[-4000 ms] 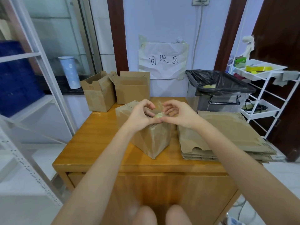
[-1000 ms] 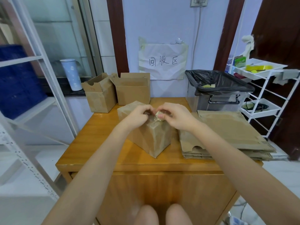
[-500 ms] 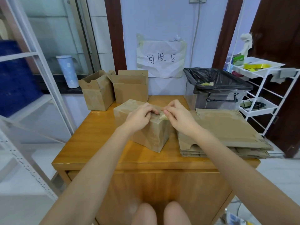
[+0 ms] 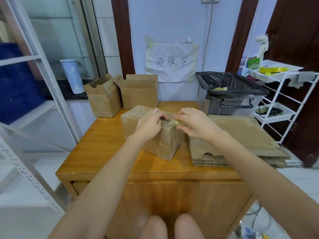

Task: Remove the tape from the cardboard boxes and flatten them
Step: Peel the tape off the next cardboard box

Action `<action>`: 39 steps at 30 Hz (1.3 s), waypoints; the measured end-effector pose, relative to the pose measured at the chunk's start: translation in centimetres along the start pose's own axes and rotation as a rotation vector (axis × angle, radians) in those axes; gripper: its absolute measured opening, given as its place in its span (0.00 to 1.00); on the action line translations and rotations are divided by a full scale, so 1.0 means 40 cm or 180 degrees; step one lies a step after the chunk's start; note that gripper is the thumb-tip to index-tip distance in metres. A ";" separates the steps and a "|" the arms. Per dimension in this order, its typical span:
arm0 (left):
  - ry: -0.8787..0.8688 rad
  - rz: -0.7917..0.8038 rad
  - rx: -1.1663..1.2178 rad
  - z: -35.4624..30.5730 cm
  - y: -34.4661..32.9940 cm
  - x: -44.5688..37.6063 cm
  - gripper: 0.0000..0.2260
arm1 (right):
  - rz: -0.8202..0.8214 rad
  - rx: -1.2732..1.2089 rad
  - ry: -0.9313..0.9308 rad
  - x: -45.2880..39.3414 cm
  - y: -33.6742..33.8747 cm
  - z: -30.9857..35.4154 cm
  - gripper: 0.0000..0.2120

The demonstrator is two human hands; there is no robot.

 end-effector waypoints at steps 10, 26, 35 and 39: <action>0.0096 -0.0211 -0.0061 -0.005 0.000 0.003 0.18 | -0.0590 0.0143 -0.0194 0.054 0.005 0.025 0.16; 0.0109 -0.0214 -0.0088 -0.010 -0.004 0.000 0.18 | -0.0569 -0.1694 -0.1606 0.079 -0.045 -0.023 0.11; 0.0114 -0.0257 -0.0098 -0.008 -0.005 -0.003 0.18 | -0.1227 -0.1853 -0.2971 0.100 -0.056 -0.076 0.14; 0.0083 -0.0256 -0.0116 -0.008 -0.006 -0.002 0.18 | -0.0876 -0.0585 -0.2848 0.089 -0.012 -0.061 0.16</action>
Point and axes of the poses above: each hand's wrist, its own x-axis away from the middle knuckle, its own y-axis out of the back of the hand, z = x × y, the point moved 7 cm from there along -x, towards the middle knuckle, and after that the axes turned 9 degrees about y, right-handed, at the moved point
